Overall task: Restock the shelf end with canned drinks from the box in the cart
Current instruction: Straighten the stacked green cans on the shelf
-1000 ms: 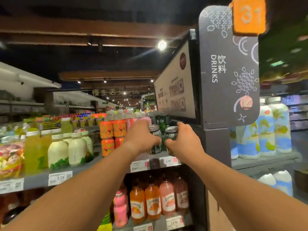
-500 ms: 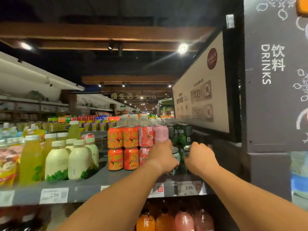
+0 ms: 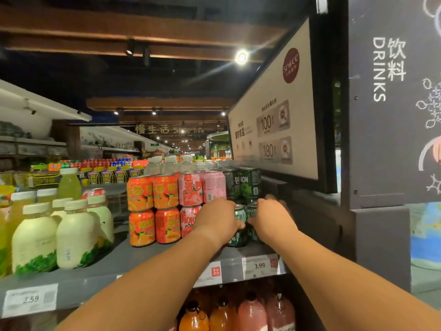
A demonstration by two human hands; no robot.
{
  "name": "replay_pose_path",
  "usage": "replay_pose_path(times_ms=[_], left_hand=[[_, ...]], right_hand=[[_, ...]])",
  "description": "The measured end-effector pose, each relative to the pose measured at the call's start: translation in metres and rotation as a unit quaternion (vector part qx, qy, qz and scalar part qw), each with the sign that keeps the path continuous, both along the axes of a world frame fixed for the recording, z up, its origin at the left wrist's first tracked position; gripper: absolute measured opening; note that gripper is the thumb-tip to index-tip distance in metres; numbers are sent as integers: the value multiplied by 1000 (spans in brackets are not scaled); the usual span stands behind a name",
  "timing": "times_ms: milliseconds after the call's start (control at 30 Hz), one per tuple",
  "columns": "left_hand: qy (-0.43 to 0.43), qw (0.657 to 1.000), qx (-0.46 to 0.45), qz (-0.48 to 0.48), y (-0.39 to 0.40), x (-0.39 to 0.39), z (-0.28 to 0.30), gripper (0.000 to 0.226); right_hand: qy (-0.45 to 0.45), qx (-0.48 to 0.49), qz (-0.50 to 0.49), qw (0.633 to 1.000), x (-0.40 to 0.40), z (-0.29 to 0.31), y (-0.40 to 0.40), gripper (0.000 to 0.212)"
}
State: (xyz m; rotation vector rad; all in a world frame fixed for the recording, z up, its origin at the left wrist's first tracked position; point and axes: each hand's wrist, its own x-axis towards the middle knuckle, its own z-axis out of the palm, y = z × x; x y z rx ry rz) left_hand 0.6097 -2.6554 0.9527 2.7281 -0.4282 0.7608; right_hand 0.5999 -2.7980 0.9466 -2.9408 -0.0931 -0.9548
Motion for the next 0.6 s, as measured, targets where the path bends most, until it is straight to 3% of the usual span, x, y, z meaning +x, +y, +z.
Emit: replay_pose_path(times_ms=[200,333,600], left_hand=[[15,1000,-4,-7,-9,9,-1,43],[10,1000,29,2,-19,15,-6,27],[18,998,60,29,-35,25,-10,34]], right_hand=[[31,142,-51,988,17,2,-1,48],[29,162,-58,985,27,-3,-6,45],[49,194,-49,979,46,-4,-12,43]])
